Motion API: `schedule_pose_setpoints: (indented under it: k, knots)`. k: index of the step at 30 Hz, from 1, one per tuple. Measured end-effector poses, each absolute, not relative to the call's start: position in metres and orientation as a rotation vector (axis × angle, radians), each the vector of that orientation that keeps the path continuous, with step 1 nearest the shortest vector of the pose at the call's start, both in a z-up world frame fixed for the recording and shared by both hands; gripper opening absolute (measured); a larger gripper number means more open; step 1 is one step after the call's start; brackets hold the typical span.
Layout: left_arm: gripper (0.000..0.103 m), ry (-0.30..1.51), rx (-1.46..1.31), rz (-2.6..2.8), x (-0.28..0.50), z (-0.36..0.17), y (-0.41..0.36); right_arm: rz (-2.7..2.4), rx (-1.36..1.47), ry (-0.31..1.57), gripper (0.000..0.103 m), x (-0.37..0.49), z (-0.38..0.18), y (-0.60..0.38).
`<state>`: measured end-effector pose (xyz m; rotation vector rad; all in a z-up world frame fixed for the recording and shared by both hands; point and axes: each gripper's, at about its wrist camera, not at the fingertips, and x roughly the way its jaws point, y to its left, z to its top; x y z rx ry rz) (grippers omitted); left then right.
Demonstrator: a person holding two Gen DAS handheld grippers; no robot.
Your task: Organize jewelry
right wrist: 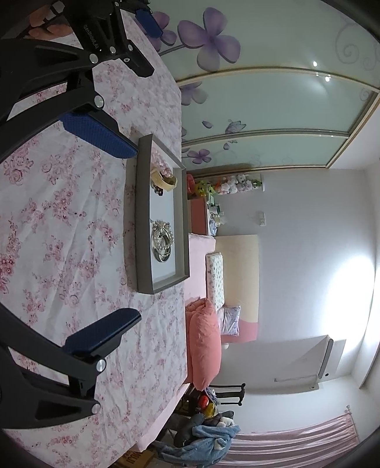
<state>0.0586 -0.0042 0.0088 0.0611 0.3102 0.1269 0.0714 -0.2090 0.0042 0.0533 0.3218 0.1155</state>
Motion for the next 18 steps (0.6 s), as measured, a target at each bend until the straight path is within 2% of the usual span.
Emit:
schedule_pose_setpoints:
  k: [18]
  knots:
    - [0.099, 0.325, 0.056, 0.129, 0.0626, 0.0076, -0.0045, 0.125, 0.060, 0.331, 0.101, 0.0725, 0.0034, -0.2089]
